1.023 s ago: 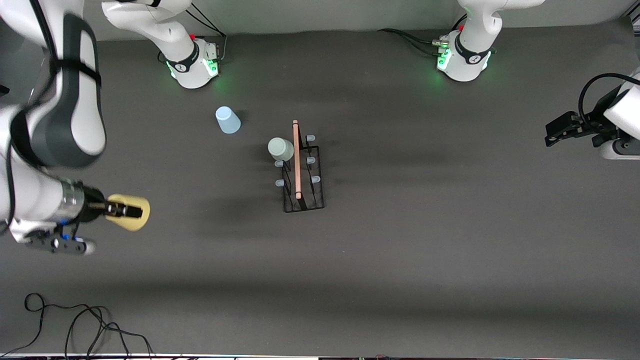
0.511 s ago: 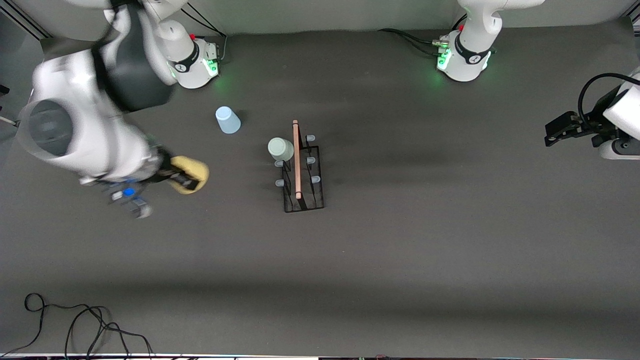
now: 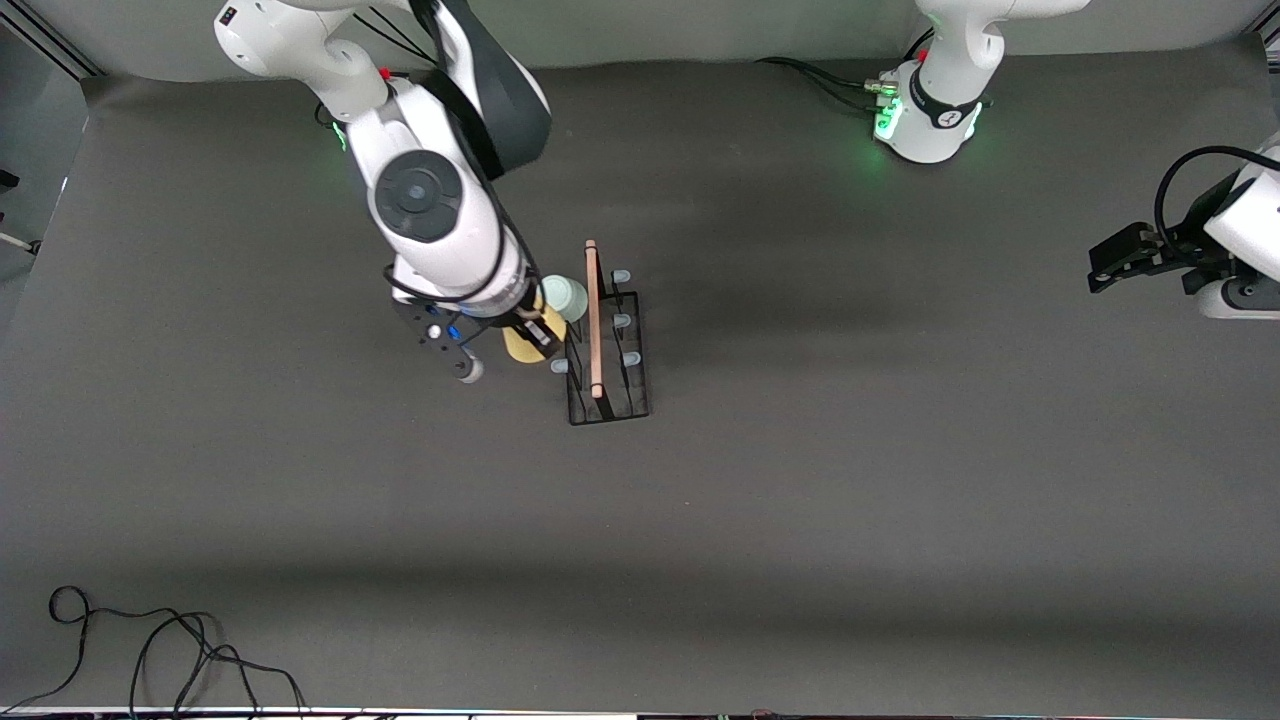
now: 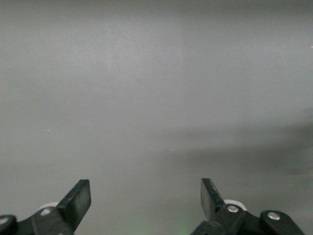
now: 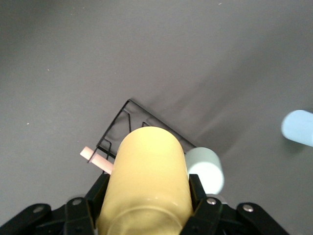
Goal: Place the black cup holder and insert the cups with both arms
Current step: 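Carry the yellow cup to the rack and lower it onto a peg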
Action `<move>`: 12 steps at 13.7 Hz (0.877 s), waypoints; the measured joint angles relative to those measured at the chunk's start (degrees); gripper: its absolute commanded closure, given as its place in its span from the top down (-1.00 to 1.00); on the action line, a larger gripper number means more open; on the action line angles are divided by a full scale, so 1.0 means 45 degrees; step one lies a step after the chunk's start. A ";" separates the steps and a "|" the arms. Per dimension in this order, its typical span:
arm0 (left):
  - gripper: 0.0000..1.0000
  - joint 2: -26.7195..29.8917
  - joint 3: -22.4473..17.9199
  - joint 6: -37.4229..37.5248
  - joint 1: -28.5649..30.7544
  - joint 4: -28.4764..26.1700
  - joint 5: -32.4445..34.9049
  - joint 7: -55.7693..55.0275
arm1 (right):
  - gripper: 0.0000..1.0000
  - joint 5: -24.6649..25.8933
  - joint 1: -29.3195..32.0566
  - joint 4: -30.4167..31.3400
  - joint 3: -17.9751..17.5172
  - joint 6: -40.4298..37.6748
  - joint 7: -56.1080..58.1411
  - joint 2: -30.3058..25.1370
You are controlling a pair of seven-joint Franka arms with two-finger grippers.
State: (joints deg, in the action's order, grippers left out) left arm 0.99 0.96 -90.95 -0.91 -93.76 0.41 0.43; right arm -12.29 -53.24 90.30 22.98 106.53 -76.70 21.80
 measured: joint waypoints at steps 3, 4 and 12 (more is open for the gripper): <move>1.00 0.0000 0.0000 0.0000 0.0000 0.0001 0.0000 0.0001 | -0.94 -0.0020 -0.0200 0.1471 0.0000 0.1995 -0.0010 0.0019; 1.00 0.0000 0.0000 0.0000 0.0000 0.0001 0.0000 0.0001 | -0.94 -0.0023 -0.0256 0.1892 0.0000 0.2496 -0.0011 0.0025; 1.00 0.0000 0.0015 0.0000 -0.0005 0.0000 0.0000 0.0010 | 0.99 -0.0042 -0.0542 0.3173 -0.0009 0.5152 -0.0328 0.0951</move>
State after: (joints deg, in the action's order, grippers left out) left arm 0.99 1.03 -90.95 -0.94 -93.76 0.42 0.48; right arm -12.48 -55.68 104.58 22.94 129.72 -78.17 26.08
